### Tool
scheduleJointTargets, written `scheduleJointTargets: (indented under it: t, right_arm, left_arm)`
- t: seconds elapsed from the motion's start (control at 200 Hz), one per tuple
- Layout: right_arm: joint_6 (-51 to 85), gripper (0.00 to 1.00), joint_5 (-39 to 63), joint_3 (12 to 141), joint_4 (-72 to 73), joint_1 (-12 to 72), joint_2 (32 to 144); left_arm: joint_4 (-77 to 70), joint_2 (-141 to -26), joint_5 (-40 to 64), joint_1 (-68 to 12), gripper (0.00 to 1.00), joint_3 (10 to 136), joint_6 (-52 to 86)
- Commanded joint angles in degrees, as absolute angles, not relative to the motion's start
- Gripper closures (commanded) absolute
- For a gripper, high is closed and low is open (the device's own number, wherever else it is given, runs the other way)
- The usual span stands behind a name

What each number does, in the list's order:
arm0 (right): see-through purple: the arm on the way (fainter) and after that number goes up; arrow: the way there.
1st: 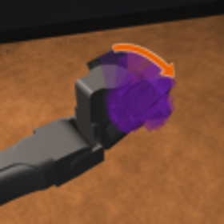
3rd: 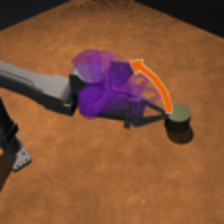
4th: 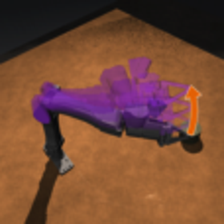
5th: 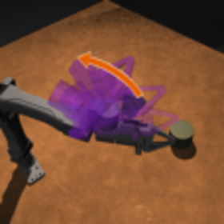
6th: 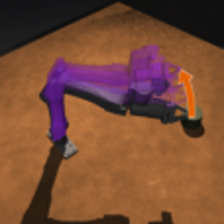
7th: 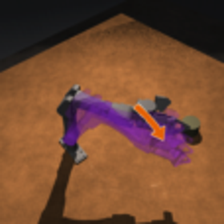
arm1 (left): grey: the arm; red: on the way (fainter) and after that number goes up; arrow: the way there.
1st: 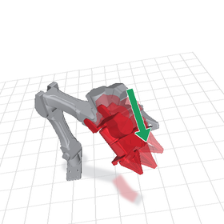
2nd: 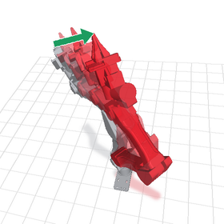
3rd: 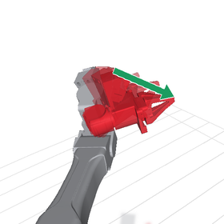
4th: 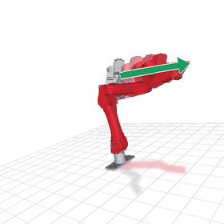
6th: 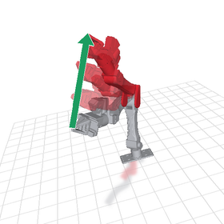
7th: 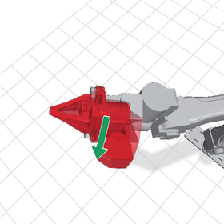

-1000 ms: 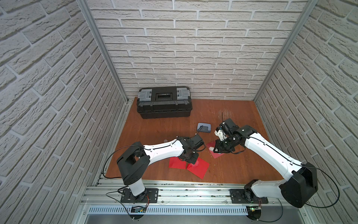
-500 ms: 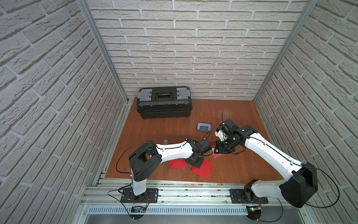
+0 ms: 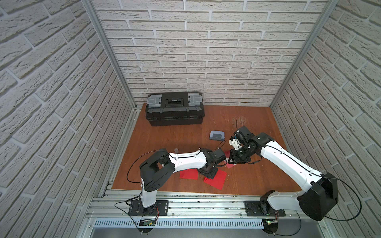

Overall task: Seal the envelope with a glue stick
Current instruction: Seal the envelope at the center of the board.

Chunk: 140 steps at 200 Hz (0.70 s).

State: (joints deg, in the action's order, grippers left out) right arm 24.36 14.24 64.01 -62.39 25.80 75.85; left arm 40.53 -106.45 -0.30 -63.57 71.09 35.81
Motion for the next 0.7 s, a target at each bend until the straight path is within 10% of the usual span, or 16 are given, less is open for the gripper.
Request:
scheduleJointTargets:
  t: [0.0,0.695]
  right_arm:
    - [23.47,0.97,14.26,65.66,-62.95,25.49,75.48]
    - [23.50,0.97,14.54,65.65,-63.27,25.49,75.60]
  left_arm:
    - [42.01,-104.25,-1.73,-63.89,0.70,71.94,36.45]
    - [39.53,-101.94,-1.51,-62.52,0.93,68.92,36.78]
